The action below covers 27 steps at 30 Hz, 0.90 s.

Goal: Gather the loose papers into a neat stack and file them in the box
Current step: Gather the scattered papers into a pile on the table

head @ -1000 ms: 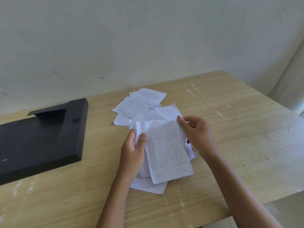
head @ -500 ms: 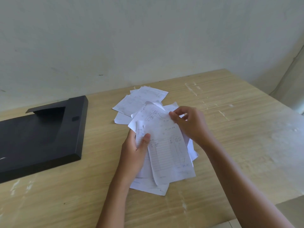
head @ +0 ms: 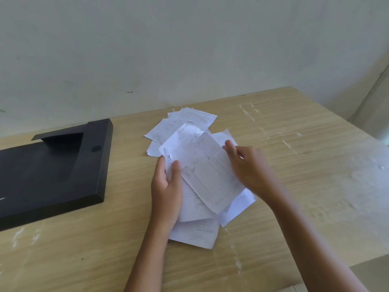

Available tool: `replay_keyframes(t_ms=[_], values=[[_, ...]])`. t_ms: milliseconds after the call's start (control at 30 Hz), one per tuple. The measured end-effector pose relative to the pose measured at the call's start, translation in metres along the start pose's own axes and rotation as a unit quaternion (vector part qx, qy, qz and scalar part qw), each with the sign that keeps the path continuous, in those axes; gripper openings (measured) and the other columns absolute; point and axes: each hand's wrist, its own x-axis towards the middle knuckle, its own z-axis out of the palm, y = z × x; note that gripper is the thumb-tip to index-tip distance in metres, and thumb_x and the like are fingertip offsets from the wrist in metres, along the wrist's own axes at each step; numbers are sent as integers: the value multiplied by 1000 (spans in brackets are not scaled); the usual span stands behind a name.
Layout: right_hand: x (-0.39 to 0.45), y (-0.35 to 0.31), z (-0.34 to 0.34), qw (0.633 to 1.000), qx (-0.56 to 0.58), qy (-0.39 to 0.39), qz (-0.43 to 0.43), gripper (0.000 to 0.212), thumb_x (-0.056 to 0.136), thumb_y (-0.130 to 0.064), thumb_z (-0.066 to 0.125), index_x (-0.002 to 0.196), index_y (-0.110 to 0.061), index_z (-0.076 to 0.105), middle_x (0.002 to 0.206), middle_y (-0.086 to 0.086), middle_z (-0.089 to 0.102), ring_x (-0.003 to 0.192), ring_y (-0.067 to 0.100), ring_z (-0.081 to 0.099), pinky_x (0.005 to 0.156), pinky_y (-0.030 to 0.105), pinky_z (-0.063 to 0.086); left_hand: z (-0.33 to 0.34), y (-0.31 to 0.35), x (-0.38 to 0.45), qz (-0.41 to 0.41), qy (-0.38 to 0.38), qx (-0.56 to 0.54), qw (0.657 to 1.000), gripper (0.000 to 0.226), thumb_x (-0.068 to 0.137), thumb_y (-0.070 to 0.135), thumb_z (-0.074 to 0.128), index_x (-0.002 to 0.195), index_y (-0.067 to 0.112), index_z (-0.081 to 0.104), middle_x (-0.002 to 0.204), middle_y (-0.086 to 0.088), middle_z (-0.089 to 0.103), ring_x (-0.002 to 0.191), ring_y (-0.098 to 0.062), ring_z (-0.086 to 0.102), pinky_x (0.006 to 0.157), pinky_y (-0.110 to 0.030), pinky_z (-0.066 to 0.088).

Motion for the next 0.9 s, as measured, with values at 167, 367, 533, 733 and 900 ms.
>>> replay_keyframes(t_ms=[167,367,533,733,900], values=[[-30,6,1,1000,0,19,-25,60,103,-49,33,60,-10,46,52,1,43,50,9,34,52,31,26,-2,-1,1,-13,47,-11,999,15,107,29,49,112,23,61,98,12,71,90,-5,67,77,-24,49],[-40,3,3,951,280,43,125,44,104,-45,40,96,-18,75,96,1,77,96,15,71,90,36,55,-3,-1,1,-24,70,-6,997,22,108,26,43,126,23,56,113,6,70,102,-11,66,83,-28,50],[-48,-10,5,948,281,-45,140,50,105,-44,37,107,-1,62,114,8,52,97,17,63,94,41,50,-5,0,2,-12,40,-4,999,20,110,21,40,122,20,56,111,3,69,99,-10,66,85,-30,50],[-60,-12,1,992,122,-23,8,32,104,-30,45,89,-18,70,69,-21,66,68,-3,60,59,15,41,-8,5,2,-21,47,-62,997,25,109,18,44,128,23,59,118,10,72,109,-7,68,91,-29,53],[-58,-5,-2,981,181,-58,38,49,95,-53,53,73,-9,52,61,-7,47,58,8,41,56,26,35,-9,8,0,-52,29,-101,993,22,109,19,45,122,21,63,109,12,75,97,-3,69,81,-23,51]])
